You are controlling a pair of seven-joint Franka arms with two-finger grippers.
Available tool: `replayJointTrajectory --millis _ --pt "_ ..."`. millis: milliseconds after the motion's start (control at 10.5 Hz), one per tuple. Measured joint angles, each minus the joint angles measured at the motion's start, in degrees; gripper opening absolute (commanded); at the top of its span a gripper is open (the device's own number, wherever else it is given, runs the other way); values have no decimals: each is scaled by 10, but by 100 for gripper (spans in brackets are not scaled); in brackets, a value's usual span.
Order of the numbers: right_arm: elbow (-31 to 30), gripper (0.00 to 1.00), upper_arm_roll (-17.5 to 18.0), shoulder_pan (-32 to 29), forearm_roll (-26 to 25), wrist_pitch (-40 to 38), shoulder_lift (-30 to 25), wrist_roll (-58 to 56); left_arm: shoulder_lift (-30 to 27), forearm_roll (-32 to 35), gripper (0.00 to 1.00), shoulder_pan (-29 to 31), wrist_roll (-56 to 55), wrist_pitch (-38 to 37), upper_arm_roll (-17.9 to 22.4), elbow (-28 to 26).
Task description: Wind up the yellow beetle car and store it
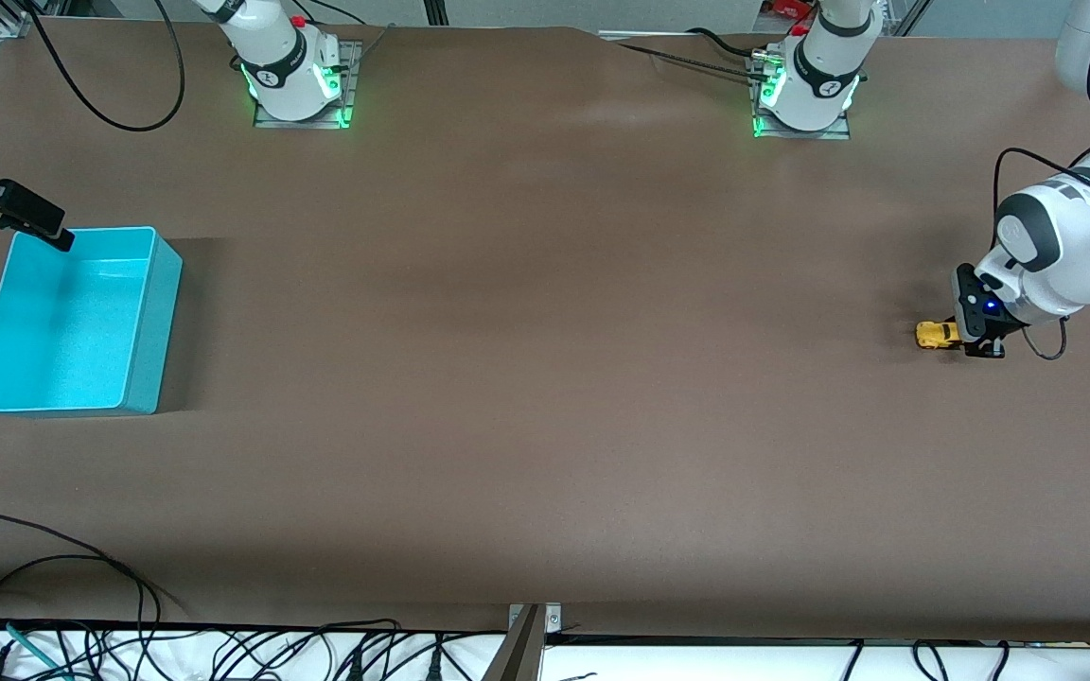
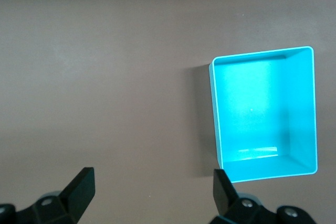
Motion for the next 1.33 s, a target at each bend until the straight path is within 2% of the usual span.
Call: replayJointTrajectory --millis 286,1333 --pt "0 100 0 0 0 0 0 0 19 -13 100 0 2 -4 3 2" --pt "0 100 1 0 0 0 0 0 18 -13 100 -2 2 -47 2 33"
